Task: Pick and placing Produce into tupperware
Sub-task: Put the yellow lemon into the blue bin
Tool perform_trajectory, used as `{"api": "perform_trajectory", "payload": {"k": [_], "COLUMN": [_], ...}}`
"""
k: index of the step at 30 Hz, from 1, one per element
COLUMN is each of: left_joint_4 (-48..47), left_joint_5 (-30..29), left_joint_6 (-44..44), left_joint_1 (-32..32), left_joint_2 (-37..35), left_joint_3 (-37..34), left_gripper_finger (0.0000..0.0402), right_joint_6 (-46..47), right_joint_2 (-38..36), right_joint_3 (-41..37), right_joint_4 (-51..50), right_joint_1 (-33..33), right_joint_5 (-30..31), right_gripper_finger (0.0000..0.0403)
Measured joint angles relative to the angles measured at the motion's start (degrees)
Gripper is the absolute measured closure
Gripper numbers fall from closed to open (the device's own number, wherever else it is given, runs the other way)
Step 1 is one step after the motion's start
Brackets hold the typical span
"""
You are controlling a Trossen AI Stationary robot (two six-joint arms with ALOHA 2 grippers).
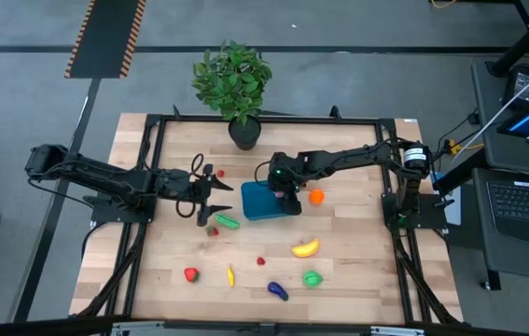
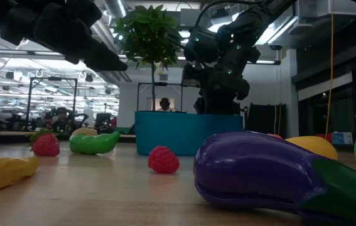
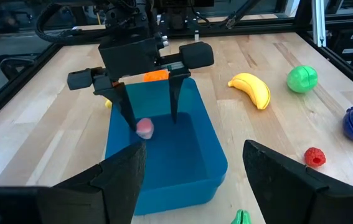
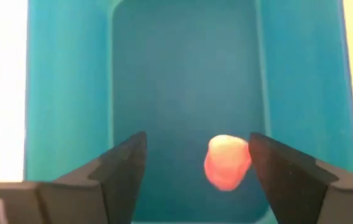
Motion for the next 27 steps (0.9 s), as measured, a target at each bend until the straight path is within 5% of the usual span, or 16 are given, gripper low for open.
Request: {"api": "perform_trajectory", "payload": {"k": [21, 27], "left_joint_4": [0.59, 1.32], "left_joint_5": [-0.01, 0.01], "left_joint_6": [0.11, 0.33], "left_joint_1": [-0.29, -1.42], "left_joint_2": [0.0, -0.01], "left_joint_3": [0.0, 0.0], "left_gripper_finger": [0.014, 0.014], "right_joint_6": [-3.32, -1.63], "right_joint_2": [-11.04, -13.77], "right_joint_3": [-0.18, -7.03], "right_joint_4": [0.08, 7.42], "right_joint_1": [0.14, -1.53], "right_joint_5": [-4.48, -4.63], "right_gripper_finger": [0.0121, 0.0121]}}
